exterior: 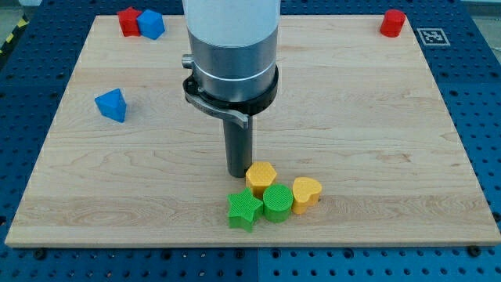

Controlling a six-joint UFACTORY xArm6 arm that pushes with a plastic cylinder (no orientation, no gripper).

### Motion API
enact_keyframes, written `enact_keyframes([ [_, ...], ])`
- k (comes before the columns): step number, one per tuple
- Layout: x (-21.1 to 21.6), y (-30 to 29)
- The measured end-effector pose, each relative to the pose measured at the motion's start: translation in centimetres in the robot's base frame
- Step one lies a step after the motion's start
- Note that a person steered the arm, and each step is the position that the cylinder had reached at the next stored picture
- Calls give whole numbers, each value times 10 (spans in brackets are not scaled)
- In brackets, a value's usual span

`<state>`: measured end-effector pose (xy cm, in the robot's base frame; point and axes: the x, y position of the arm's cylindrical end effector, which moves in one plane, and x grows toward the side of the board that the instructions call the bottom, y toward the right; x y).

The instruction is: Move the blue triangle towards the yellow hexagon

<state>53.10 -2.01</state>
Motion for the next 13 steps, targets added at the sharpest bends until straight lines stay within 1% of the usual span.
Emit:
enact_keyframes([
  [1,0,-4],
  [2,0,-33],
  [3,-1,-76],
  [4,-3,-95],
  [5,-3,-95],
  [6,-3,-129],
  [7,-16,-183],
  [8,-31,-199],
  [9,-67,-228],
  [10,-93,-251],
  [11,-128,-251],
  [12,-127,-228],
  [13,-110,-202],
])
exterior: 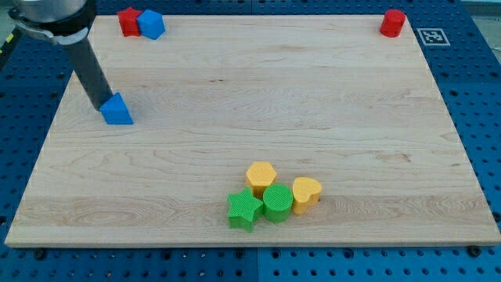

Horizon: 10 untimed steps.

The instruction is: Move the blue triangle towards the yellow hexagon

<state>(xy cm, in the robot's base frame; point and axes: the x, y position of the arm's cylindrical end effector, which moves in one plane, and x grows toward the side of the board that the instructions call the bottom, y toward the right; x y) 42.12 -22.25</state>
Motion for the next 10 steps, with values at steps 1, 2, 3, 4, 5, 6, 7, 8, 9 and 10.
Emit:
enact_keyframes([
  [1,11,0],
  [2,23,16],
  [3,27,29],
  [4,27,32],
  [5,27,42],
  [6,27,42],
  [7,26,53],
  [8,29,93],
  [9,29,133],
  [10,29,171],
])
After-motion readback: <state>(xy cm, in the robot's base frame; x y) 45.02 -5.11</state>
